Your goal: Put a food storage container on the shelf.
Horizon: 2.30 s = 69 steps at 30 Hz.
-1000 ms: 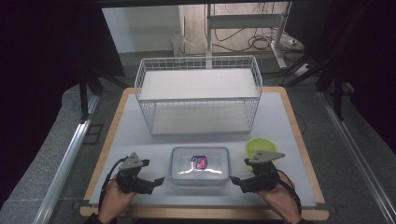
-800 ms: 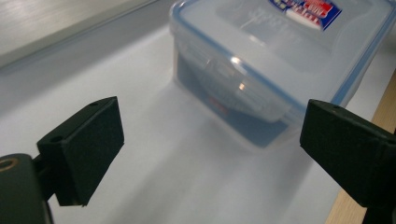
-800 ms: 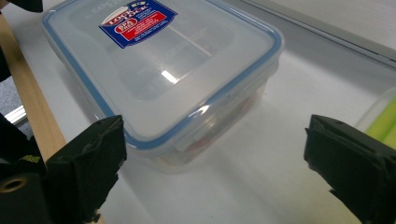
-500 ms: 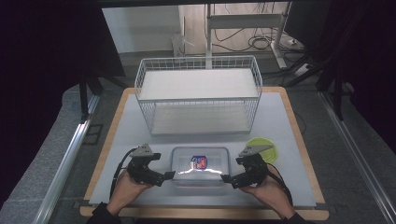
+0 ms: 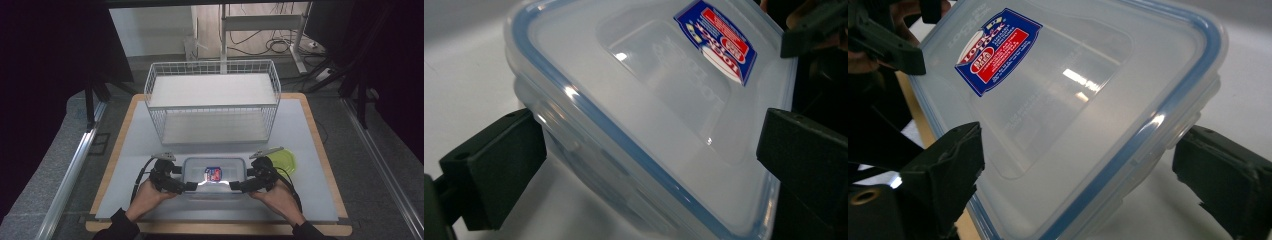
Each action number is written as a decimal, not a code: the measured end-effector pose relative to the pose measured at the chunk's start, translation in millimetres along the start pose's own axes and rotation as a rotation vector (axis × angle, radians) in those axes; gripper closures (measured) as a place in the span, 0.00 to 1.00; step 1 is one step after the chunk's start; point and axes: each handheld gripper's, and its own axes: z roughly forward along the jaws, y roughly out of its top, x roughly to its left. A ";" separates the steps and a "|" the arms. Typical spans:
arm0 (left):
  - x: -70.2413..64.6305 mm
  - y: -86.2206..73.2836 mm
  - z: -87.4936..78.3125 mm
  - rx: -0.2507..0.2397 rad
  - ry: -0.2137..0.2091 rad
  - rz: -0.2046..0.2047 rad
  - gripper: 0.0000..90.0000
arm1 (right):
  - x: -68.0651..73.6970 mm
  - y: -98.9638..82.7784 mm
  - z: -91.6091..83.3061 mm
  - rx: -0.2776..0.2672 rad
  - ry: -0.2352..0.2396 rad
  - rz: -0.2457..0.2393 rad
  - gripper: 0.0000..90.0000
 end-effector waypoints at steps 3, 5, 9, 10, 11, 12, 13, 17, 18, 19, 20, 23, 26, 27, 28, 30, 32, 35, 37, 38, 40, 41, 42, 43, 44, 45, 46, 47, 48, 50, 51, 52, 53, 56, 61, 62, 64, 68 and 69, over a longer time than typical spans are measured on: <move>-4.4 -2.6 -2.2 0.010 0.005 -0.001 0.02 | -0.5 -1.6 -1.3 0.011 0.023 0.033 0.12; -6.5 -4.5 -4.5 0.004 0.008 -0.004 0.04 | -0.2 -3.6 -3.1 0.007 0.028 0.046 0.15; -13.4 -7.8 -11.5 -0.022 0.036 0.022 0.13 | 6.5 -9.5 -8.7 -0.008 0.014 0.036 0.19; -16.4 -9.2 -12.5 -0.026 0.045 0.028 0.14 | 9.3 -11.1 -10.1 -0.010 0.005 0.028 0.20; -19.2 -10.7 -13.6 -0.026 0.056 0.044 0.15 | 12.2 -12.8 -11.3 -0.013 -0.005 0.018 0.21; -21.8 -12.3 -14.6 -0.029 0.063 0.056 0.16 | 14.6 -14.6 -12.4 -0.016 -0.012 0.009 0.22; -24.4 -14.1 -15.5 -0.035 0.068 0.060 0.17 | 16.5 -16.5 -13.7 -0.018 -0.017 0.003 0.23; -27.1 -21.6 -26.5 -0.087 0.058 0.051 0.31 | 16.5 -25.1 -24.1 -0.072 0.003 0.020 0.39; -26.7 -22.6 -27.7 -0.097 0.054 0.045 0.34 | 15.3 -26.8 -26.4 -0.086 0.017 0.028 0.42; -26.6 -23.0 -27.9 -0.101 0.053 0.038 0.36 | 13.9 -28.1 -27.7 -0.095 0.028 0.035 0.43; -26.7 -23.0 -27.9 -0.104 0.053 0.032 0.36 | 12.9 -28.8 -28.2 -0.101 0.035 0.044 0.44; -24.3 -24.6 -31.1 -0.126 0.036 0.006 0.41 | 11.3 -28.8 -29.7 -0.110 0.044 0.060 0.48; -20.7 -27.8 -33.9 -0.149 0.007 -0.021 0.48 | 7.8 -30.2 -32.6 -0.133 0.070 0.083 0.53; -21.0 -28.2 -34.0 -0.150 0.007 -0.026 0.49 | 7.3 -30.4 -32.5 -0.136 0.073 0.087 0.53; -21.9 -28.1 -33.9 -0.151 0.011 -0.030 0.49 | 7.5 -30.5 -32.5 -0.137 0.073 0.087 0.53; -22.9 -28.2 -34.0 -0.152 0.016 -0.032 0.49 | 8.2 -30.9 -32.6 -0.140 0.069 0.089 0.53; -23.2 -28.8 -34.0 -0.159 0.015 -0.041 0.49 | 8.4 -31.8 -32.6 -0.147 0.070 0.093 0.54; -24.9 -30.7 -34.5 -0.175 0.017 -0.052 0.51 | 6.1 -33.7 -33.5 -0.162 0.091 0.127 0.56; -26.9 -30.7 -34.3 -0.181 0.029 -0.056 0.51 | 6.7 -34.2 -33.7 -0.167 0.089 0.134 0.56; -27.4 -30.3 -34.3 -0.183 0.035 -0.054 0.51 | 7.7 -34.4 -33.8 -0.172 0.084 0.135 0.56; -29.0 -29.1 -34.8 -0.188 0.048 -0.048 0.51 | 9.6 -34.7 -34.1 -0.177 0.072 0.129 0.57; -30.3 -28.4 -35.4 -0.192 0.059 -0.043 0.52 | 10.6 -34.4 -34.7 -0.181 0.067 0.135 0.58; -31.5 -27.3 -35.9 -0.192 0.073 -0.033 0.53 | 11.5 -34.1 -35.4 -0.189 0.061 0.128 0.59; -31.6 -26.4 -35.9 -0.186 0.079 -0.030 0.53 | 12.2 -33.6 -35.8 -0.198 0.052 0.114 0.59; -30.8 -26.1 -35.7 -0.188 0.076 -0.034 0.53 | 13.2 -32.6 -36.2 -0.201 0.043 0.106 0.59; -30.1 -25.7 -35.5 -0.189 0.075 -0.038 0.53 | 13.1 -31.8 -36.5 -0.204 0.042 0.104 0.59; -30.2 -24.9 -35.4 -0.187 0.078 -0.038 0.53 | 13.3 -30.7 -36.6 -0.208 0.039 0.104 0.59; -30.7 -23.8 -35.4 -0.185 0.083 -0.035 0.53 | 13.3 -29.7 -37.2 -0.212 0.036 0.101 0.59; -31.1 -22.4 -35.9 -0.188 0.086 -0.032 0.53 | 13.6 -28.6 -37.9 -0.217 0.030 0.096 0.59; -33.0 -17.9 -38.5 -0.198 0.092 -0.020 0.53 | 14.0 -25.6 -40.7 -0.229 0.030 0.092 0.59; -33.7 -16.2 -39.8 -0.202 0.096 -0.014 0.53 | 14.5 -23.4 -42.6 -0.238 0.027 0.083 0.59; -34.7 -14.0 -41.5 -0.206 0.099 -0.011 0.53 | 14.8 -22.0 -43.6 -0.245 0.026 0.078 0.59; -35.5 -11.8 -42.8 -0.209 0.102 -0.005 0.53 | 15.3 -20.1 -45.1 -0.251 0.028 0.073 0.59; -36.2 -6.2 -46.2 -0.214 0.109 0.003 0.53 | 15.9 -14.9 -48.4 -0.262 0.028 0.058 0.59; -35.1 1.3 -50.1 -0.219 0.116 0.013 0.53 | 14.5 -6.6 -50.7 -0.267 0.031 0.046 0.59; -35.1 3.0 -51.0 -0.222 0.116 0.013 0.53 | 14.4 -4.7 -51.4 -0.268 0.031 0.044 0.59; -34.9 7.1 -53.5 -0.227 0.119 0.019 0.53 | 14.4 -0.1 -52.9 -0.272 0.031 0.039 0.59; -34.5 17.2 -58.3 -0.241 0.123 0.031 0.53 | 14.8 10.6 -58.3 -0.284 0.027 0.025 0.59; -34.4 19.8 -59.4 -0.244 0.123 0.033 0.53 | 14.9 13.4 -59.9 -0.287 0.026 0.022 0.59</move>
